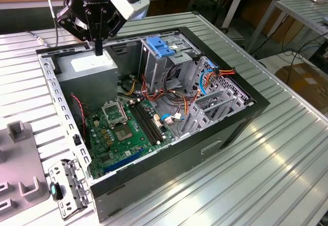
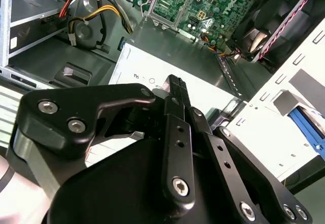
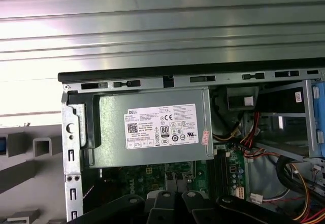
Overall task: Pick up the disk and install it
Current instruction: 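Reach for the disk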
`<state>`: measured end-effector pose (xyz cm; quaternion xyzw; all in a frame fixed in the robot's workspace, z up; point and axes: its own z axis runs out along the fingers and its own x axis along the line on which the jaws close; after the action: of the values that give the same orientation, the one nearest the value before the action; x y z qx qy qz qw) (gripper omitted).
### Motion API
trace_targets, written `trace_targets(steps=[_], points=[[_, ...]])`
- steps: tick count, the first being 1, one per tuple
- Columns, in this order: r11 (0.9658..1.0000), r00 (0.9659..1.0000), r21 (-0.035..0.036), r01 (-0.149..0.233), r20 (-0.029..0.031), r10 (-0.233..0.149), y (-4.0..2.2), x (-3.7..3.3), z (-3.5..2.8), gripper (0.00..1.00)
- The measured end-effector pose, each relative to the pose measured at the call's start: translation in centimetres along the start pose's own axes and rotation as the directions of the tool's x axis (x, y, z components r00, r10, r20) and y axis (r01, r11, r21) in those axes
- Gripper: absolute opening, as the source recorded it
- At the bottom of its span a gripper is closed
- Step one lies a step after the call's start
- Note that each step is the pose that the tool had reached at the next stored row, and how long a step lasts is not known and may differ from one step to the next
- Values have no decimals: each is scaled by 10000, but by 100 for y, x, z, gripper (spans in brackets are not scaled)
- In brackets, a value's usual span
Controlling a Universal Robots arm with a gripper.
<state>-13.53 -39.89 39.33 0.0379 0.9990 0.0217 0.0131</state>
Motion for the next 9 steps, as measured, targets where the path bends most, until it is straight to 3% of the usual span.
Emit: trace_targets(steps=[9], points=[[10000, 10000, 0, 0, 0, 0, -6, 77, -2, 11]])
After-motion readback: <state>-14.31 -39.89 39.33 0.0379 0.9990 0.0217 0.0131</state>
